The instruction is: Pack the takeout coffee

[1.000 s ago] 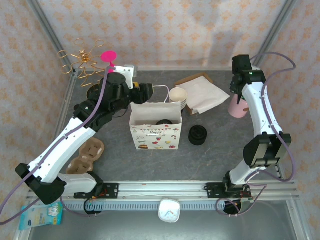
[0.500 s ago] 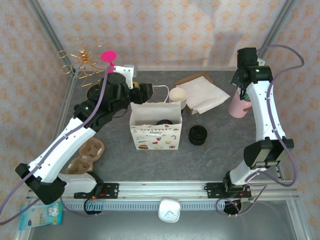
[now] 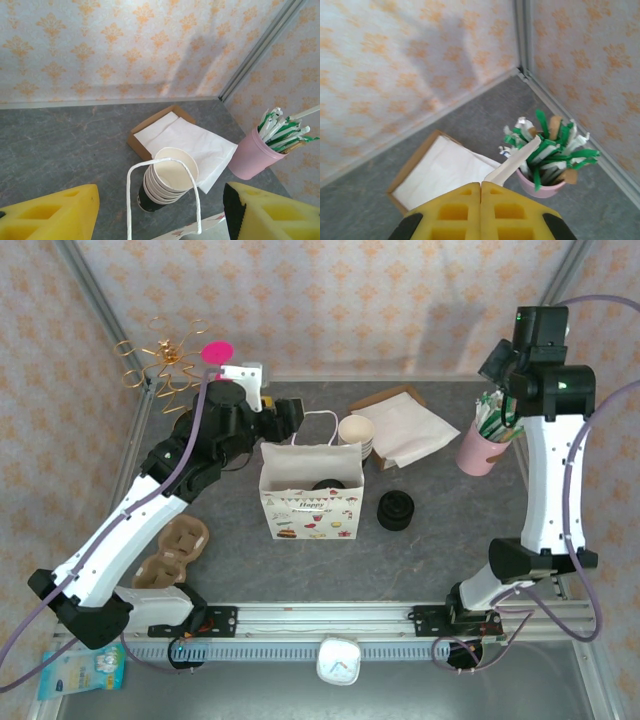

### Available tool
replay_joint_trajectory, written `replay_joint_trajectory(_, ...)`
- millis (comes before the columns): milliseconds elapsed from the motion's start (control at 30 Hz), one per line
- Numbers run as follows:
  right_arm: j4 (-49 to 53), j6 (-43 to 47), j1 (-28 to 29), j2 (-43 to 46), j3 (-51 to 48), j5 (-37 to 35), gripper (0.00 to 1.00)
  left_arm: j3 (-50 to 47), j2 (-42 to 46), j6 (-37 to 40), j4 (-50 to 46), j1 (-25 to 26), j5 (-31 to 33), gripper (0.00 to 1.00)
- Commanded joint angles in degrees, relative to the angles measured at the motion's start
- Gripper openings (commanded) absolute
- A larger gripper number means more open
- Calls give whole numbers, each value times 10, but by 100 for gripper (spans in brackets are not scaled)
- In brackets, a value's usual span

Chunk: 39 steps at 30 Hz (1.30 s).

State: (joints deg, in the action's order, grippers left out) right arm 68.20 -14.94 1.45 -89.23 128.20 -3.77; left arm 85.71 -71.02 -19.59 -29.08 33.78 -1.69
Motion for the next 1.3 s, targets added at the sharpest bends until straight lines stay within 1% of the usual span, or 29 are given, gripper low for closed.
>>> replay_joint_trajectory(0,15,-3,-3,32,18,68,0,23,1,-3,-7,1,31,68)
replay_joint_trajectory(100,-10,1,-2,58,0,114,0,29,5,-1,-18,1,52,68)
replay_joint_trajectory(233,-40,6,-3,86,-30,204,0,36,12,0,-42,2,86,69)
replay_joint_trajectory(333,-68,7,-3,105,-62,284,0,37,21,-5,-63,1,112,69)
replay_joint_trajectory(467,-118,-2,-2,129,-113,413,0,32,36,-25,-92,0,139,69)
replay_joint_trajectory(500,-127,-4,-1,135,-122,429,0,28,40,-31,-98,0,144,69)
replay_joint_trajectory(633,-172,-25,23,162,-164,481,0,3,64,-68,-121,-2,156,69)
replay_joint_trajectory(767,-228,-49,58,187,-201,514,0,-36,96,-111,-129,-3,168,69)
replay_joint_trajectory(900,-259,-58,84,199,-224,557,0,-59,121,-137,-137,-4,174,69)
replay_joint_trajectory(967,-274,-59,92,207,-234,579,0,-68,131,-137,-141,-4,179,69)
replay_joint_trajectory(1000,-284,-63,95,211,-240,593,0,-73,136,-155,-142,-4,184,69)
replay_joint_trajectory(1067,-311,-78,107,212,-261,619,0,-82,143,-159,-143,-4,185,69)
replay_joint_trajectory(1100,-314,-78,118,212,-266,626,0,-86,146,-162,-144,-4,185,69)
replay_joint_trajectory(1267,-311,-68,185,230,-285,606,0,-110,162,-174,-139,-3,183,69)
